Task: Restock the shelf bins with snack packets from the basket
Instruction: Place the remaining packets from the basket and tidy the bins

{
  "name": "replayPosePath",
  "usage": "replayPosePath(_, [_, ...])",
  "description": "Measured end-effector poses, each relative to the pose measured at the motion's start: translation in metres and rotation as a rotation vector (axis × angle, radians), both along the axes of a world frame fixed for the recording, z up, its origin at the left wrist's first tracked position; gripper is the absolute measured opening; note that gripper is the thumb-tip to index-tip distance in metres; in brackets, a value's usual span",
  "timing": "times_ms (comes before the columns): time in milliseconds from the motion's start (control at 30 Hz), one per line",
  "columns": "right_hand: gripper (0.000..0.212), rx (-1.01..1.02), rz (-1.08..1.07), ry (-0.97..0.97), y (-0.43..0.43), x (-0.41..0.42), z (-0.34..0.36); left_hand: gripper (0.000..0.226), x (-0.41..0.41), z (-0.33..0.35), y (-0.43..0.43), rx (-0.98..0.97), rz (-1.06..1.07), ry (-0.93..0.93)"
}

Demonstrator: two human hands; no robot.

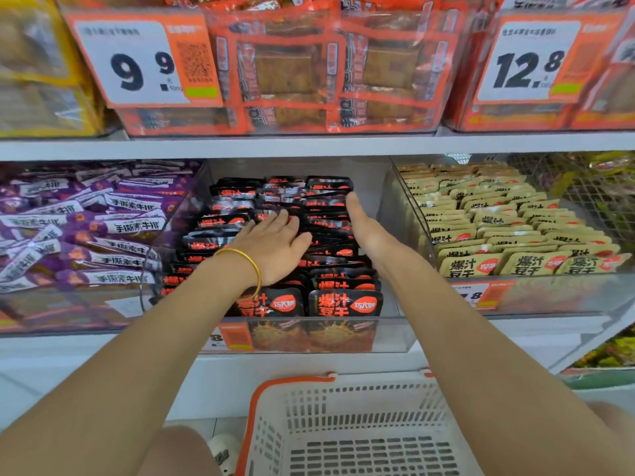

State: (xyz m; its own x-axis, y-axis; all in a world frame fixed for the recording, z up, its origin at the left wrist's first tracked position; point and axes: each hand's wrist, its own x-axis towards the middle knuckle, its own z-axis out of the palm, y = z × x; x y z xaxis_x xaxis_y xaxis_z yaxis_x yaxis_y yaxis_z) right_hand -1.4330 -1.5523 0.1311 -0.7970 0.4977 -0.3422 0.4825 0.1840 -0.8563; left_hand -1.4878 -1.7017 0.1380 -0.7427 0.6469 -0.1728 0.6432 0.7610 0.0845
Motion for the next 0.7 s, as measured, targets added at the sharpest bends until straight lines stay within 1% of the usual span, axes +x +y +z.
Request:
replayPosePath(100, [0.08, 0.009, -0.022, 0.009, 0.004, -0.006, 0.0, 0.062, -0.012, -0.001, 0.006, 0.064, 0.032, 0.058])
replayPosePath(167, [0.08, 0.017, -0.021, 0.004, 0.003, -0.011, 0.001, 0.064, -0.019, -0.005, 0.007, 0.023, 0.06, 0.048])
replayPosePath(267, [0.08, 0.056, 0.037, -0.028, 0.003, -0.011, -0.001, 0.065, -0.021, -0.009, 0.006, -0.023, 0.064, 0.014])
replayPosePath(300, [0.078, 0.062, 0.05, -0.033, 0.004, -0.009, -0.002, 0.065, -0.02, -0.008, 0.005, -0.001, 0.056, 0.0])
replayPosePath(367, [0.075, 0.109, 0.069, -0.037, 0.005, -0.005, -0.002, 0.062, -0.023, -0.002, 0.001, 0.116, 0.065, -0.033])
replayPosePath(433, [0.073, 0.227, 0.077, -0.014, 0.005, -0.002, 0.001, 0.058, -0.036, 0.001, -0.012, 0.206, 0.125, 0.017])
replayPosePath(500, [0.068, 0.39, 0.059, 0.056, 0.003, -0.001, 0.005, 0.057, -0.048, -0.001, -0.032, 0.14, 0.208, 0.081])
replayPosePath(567, [0.067, 0.475, 0.077, 0.072, -0.003, -0.003, 0.008, 0.058, -0.047, -0.005, -0.046, 0.032, 0.247, 0.041])
replayPosePath(633, [0.072, 0.504, 0.147, 0.018, -0.012, -0.006, 0.006, 0.057, -0.042, -0.008, -0.05, -0.003, 0.239, 0.017])
replayPosePath(700, [0.075, 0.584, 0.219, -0.059, -0.019, -0.005, 0.0, 0.057, -0.04, -0.005, -0.052, 0.011, 0.23, -0.002])
